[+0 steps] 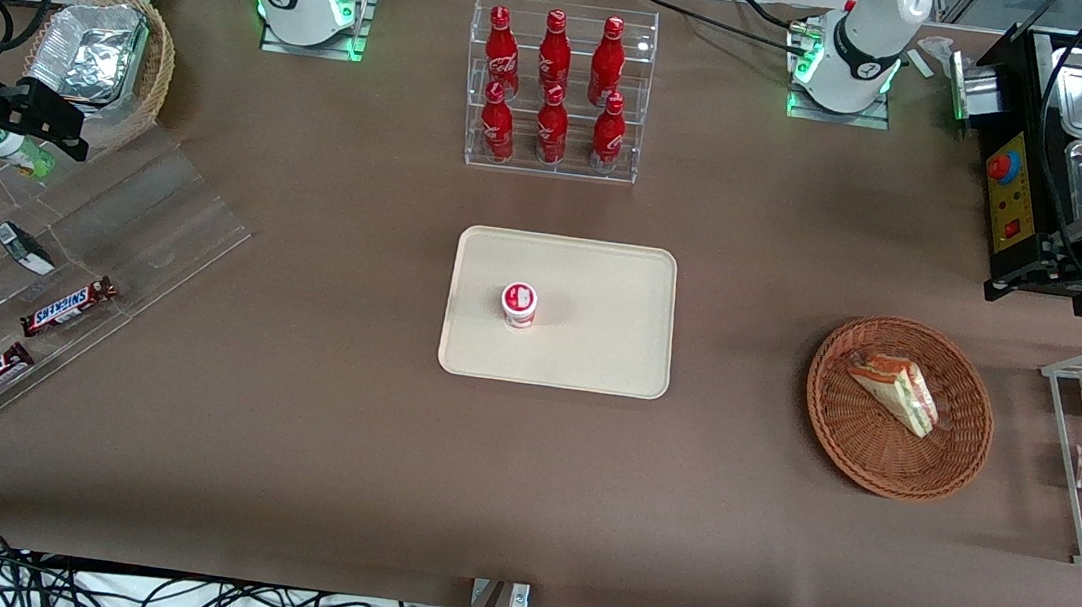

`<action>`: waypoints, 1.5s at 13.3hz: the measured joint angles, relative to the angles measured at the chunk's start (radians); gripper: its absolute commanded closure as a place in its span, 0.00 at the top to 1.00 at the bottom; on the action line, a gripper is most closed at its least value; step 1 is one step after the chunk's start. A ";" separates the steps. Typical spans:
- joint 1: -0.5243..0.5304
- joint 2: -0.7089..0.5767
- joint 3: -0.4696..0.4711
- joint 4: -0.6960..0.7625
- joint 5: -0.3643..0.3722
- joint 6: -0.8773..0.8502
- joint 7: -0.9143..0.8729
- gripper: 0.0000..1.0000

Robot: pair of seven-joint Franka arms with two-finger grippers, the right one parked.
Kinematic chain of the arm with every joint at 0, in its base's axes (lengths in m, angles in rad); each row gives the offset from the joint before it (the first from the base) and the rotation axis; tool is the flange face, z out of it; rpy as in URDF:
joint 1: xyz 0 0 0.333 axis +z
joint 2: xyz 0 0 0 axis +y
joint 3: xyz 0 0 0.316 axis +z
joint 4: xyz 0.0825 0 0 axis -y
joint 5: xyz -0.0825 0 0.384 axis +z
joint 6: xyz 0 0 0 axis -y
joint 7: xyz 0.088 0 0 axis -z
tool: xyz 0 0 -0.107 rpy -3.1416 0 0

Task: Place sandwich from basket to tray
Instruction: 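Move the left gripper over the wrapped sandwich in the wicker basket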

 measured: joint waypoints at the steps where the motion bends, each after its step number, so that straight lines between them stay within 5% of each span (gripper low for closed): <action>1: 0.000 0.000 0.000 0.000 0.000 0.000 0.000 1.00; 6: 0.003 0.034 0.007 -0.002 0.001 0.001 -0.031 1.00; 11: 0.008 0.143 0.012 -0.011 0.068 0.084 -0.259 1.00; 20: 0.031 0.194 0.012 -0.314 0.089 0.553 -0.760 1.00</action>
